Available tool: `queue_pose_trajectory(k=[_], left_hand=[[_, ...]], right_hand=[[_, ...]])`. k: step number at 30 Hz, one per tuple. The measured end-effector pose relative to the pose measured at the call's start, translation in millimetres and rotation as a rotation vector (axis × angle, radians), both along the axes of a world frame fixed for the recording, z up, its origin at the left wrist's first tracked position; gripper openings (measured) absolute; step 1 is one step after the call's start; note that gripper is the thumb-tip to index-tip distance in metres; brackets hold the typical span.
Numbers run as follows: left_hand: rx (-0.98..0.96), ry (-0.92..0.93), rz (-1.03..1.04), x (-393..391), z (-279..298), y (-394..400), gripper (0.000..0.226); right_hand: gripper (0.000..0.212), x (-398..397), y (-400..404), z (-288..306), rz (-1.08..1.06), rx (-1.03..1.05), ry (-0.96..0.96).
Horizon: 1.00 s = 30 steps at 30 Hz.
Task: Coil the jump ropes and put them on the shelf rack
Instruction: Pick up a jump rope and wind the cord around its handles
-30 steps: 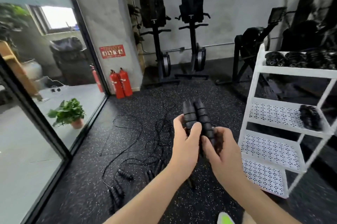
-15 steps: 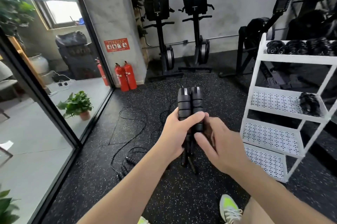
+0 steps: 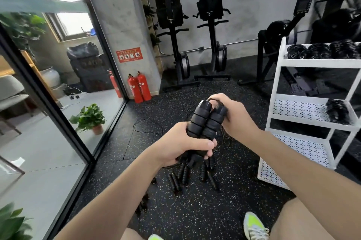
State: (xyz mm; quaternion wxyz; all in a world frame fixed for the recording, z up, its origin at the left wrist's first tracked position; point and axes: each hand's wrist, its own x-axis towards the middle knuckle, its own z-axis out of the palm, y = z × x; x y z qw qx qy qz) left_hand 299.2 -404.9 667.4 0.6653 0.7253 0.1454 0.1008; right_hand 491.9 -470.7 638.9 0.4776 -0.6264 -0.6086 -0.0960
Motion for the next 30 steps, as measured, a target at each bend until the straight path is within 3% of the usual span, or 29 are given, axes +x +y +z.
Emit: queue_pose_trajectory(k=[3, 6, 8, 9, 11, 13, 15, 17, 24, 30], left_hand=[[-0.057, -0.048, 0.002, -2.6, -1.7, -1.4, 0.033], [-0.195, -0.105, -0.024, -3.6, -3.6, -4.8, 0.036], [-0.257, -0.120, -0.049, -3.3, -4.1, -7.1, 0.036], [-0.253, -0.124, -0.040, -2.8, -3.4, -7.7, 0.034], [-0.182, -0.130, 0.017, -1.5, -1.6, -5.9, 0.026], [-0.063, -0.112, 0.094, -1.4, 2.8, -2.2, 0.015], [0.106, -0.052, 0.186, -2.4, 8.3, 2.6, 0.012], [0.313, 0.012, 0.255, -2.1, 13.8, 5.7, 0.014], [0.940, 0.143, 0.498, 9.7, 18.2, 10.9, 0.019], [1.432, 0.343, 0.579, 6.7, 10.1, 26.0, 0.037]], right_hand=[[0.033, -10.5, -0.3, 3.9, -0.033, -0.104, 0.008], [0.016, -31.5, -4.5, 8.6, -0.014, -0.122, 0.076], [0.034, -29.1, -6.0, 0.0, 0.046, -0.158, 0.151], [0.033, -33.6, -8.7, -3.5, 0.079, -0.185, 0.042], [0.010, -37.2, -14.1, -6.1, 0.093, -0.395, -0.123], [0.018, -34.6, -18.3, -1.6, -0.007, -0.487, -0.218], [0.003, -38.2, -23.4, 5.4, -0.041, -0.491, -0.261], [0.012, -38.5, -25.2, 8.5, -0.125, -0.485, -0.322], [0.022, -32.3, -31.1, 16.0, -0.175, -0.434, -0.328], [0.016, -35.3, -43.1, 22.6, -0.088, -0.390, -0.131]])
